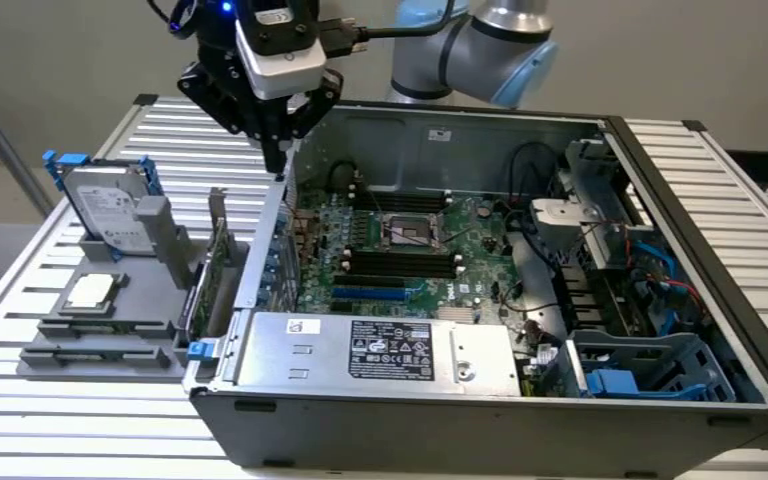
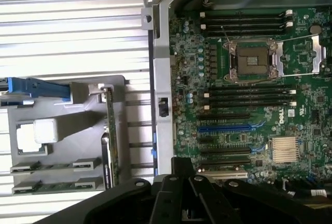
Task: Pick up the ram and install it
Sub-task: 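Reach for the ram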
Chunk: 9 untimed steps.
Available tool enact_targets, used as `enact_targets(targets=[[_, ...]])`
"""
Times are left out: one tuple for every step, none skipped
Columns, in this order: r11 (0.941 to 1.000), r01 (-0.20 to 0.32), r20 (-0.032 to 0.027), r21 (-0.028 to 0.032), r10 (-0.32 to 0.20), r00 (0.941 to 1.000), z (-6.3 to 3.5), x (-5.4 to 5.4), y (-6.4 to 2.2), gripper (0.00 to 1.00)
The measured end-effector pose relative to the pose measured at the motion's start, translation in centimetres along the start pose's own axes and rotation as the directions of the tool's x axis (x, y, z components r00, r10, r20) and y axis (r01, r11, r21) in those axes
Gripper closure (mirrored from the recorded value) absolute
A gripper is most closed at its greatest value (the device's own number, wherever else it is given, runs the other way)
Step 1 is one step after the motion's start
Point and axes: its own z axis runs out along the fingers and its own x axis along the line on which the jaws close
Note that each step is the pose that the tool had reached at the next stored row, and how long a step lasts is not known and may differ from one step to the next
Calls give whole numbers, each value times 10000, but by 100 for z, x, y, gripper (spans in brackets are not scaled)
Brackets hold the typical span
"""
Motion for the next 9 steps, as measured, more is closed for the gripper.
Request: enact_targets(targets=[[10000,1,0,0,-1,10000,-2,36,-23,89],[10000,0,0,0,0,10000,-3,71,-44,89],[10000,0,0,0,0,10000,-5,106,-64,89],[10000,-1,0,0,1,10000,-6,142,-84,89],[10000,0,1,0,0,10000,-8,178,-104,89],[10000,-1,0,0,1,10000,-9,215,-123,89],[10000,0,0,1,0,10000,-11,254,-141,89],[10000,1,0,1,-1,10000,-12,295,-158,89],[10000,0,0,1,0,10000,-13,337,-175,89]])
